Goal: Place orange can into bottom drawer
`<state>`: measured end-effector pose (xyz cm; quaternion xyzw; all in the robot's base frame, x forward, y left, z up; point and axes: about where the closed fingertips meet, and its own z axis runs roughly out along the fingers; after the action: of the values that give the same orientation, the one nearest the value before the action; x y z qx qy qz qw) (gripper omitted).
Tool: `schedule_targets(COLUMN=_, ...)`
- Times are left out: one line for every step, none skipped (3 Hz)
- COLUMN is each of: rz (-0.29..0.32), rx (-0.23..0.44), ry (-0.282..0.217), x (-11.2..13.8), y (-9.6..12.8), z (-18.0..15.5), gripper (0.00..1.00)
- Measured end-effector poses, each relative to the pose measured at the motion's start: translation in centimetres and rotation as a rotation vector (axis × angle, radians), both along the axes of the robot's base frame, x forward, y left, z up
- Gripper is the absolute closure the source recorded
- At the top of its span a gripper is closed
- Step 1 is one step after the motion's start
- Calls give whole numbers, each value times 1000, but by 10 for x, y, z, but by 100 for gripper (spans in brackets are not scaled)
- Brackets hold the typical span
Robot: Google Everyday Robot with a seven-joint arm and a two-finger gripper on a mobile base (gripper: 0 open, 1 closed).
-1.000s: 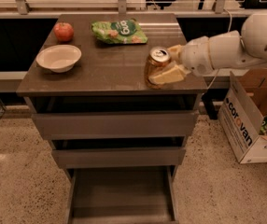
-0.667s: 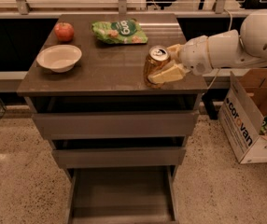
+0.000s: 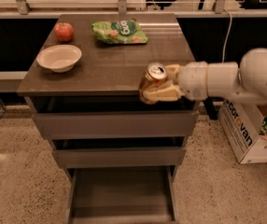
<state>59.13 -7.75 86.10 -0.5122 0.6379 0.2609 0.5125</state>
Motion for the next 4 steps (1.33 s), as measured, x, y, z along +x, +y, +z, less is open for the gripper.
schedule_targets(rz=-52, rx=92, ry=38, x=-47, y=-4, z=-35, gripper=100)
schedule_targets(rz=-66, rx=99, ry=128, x=-79, y=-5, z=-84, gripper=100)
schedule_targets(rz=-30, rx=79, ry=176, x=-93, y=12, z=-162, gripper=100)
schedule_targets(rz=-19, rx=113, ry=198, x=-94, y=15, z=-182, gripper=100)
